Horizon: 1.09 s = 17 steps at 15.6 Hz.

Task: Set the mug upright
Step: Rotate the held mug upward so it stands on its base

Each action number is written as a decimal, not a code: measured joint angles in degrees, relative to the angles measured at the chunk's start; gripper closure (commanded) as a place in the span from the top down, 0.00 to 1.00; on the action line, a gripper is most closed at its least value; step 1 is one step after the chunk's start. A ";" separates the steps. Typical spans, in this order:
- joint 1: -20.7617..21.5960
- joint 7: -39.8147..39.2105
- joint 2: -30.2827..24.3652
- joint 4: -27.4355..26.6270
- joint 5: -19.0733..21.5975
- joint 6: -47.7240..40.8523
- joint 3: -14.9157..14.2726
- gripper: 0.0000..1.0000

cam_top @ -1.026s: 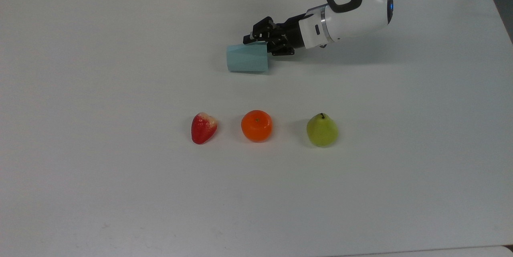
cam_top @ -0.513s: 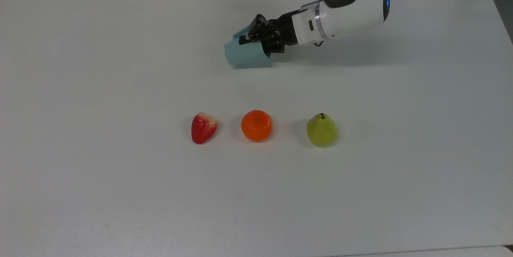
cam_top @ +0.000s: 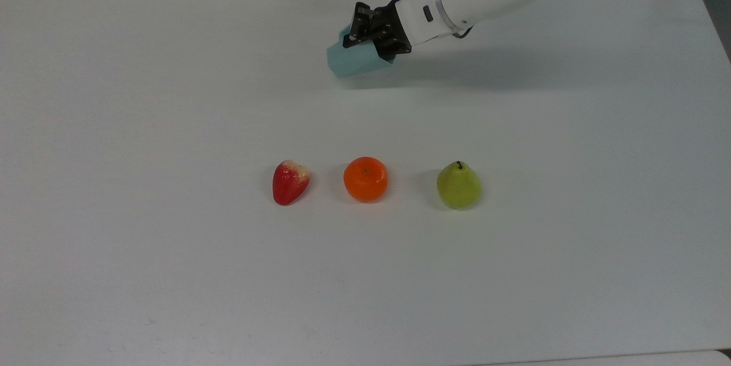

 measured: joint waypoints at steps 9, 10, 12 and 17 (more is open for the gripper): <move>-6.79 -18.71 -0.36 0.52 24.96 19.51 0.00 0.00; -7.65 -21.24 -0.31 0.44 27.56 20.29 -0.02 0.00; -9.13 -26.12 -0.08 -0.16 31.29 22.43 -0.03 0.01; -10.88 -34.30 0.74 -3.05 36.36 27.85 -0.02 0.72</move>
